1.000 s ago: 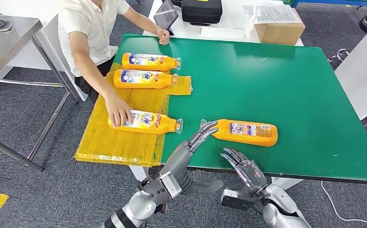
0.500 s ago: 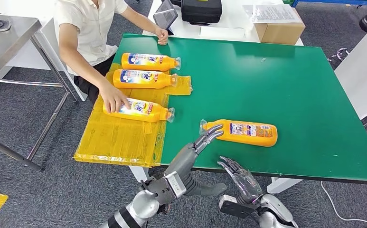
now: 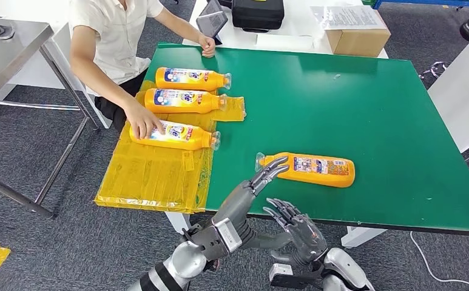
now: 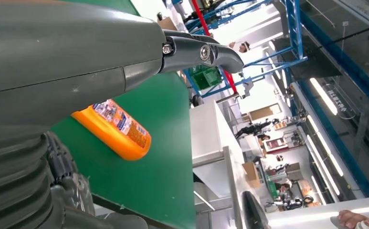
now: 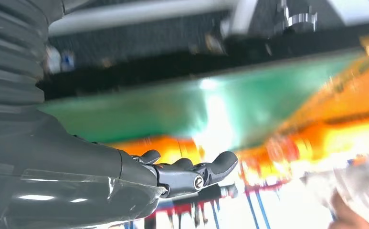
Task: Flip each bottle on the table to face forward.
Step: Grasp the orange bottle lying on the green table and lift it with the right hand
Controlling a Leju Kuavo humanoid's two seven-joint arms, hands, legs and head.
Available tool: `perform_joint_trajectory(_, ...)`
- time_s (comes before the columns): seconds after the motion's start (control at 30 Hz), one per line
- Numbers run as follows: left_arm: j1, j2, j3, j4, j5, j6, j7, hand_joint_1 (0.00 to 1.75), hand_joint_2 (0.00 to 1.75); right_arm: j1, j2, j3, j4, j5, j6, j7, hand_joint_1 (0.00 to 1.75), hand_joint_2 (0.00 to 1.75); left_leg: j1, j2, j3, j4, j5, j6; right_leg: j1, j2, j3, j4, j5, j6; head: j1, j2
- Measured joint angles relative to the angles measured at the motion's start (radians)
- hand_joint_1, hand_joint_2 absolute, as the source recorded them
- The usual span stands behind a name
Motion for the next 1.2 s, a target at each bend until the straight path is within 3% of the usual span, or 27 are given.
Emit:
perform_joint_trajectory(0.4, -0.007, -0.006, -0.007, -0.009, 0.009, 0.044, -0.001, 0.0, 1.75, 0.001, 0.071, -0.076, -0.09, 0.077, -0.16, 0.028, 0.0, 1.75, 0.0, 0.0, 0.0, 0.0, 0.0, 0.0, 0.0, 0.0, 0.0, 0.0, 0.0, 0.0, 0.0, 0.0)
perform_joint_trajectory(0.63, 0.001, 0.003, -0.007, -0.03, 0.008, 0.064, -0.003, 0.0, 1.75, 0.017, 0.121, -0.253, -0.191, 0.144, -0.17, 0.024, 0.0, 1.75, 0.0, -0.001, 0.0, 0.0, 0.0, 0.0, 0.0, 0.0, 0.0, 0.0, 0.0, 0.0, 0.0, 0.0)
perform_joint_trajectory(0.93, 0.009, 0.007, -0.007, -0.042, 0.008, 0.065, -0.004, 0.0, 1.75, 0.023, 0.133, -0.33, -0.231, 0.154, -0.17, 0.032, 0.0, 1.75, 0.0, -0.001, 0.0, 0.0, 0.0, 0.0, 0.0, 0.0, 0.0, 0.0, 0.0, 0.0, 0.0, 0.0)
perform_joint_trajectory(1.2, 0.021, 0.015, 0.001, -0.047, 0.008, 0.057, -0.004, 0.0, 1.75, -0.003, 0.107, -0.393, -0.178, 0.215, -0.17, 0.148, 0.0, 1.75, 0.0, -0.001, 0.0, 0.0, 0.0, 0.0, 0.0, 0.0, 0.0, 0.0, 0.0, 0.0, 0.0, 0.0)
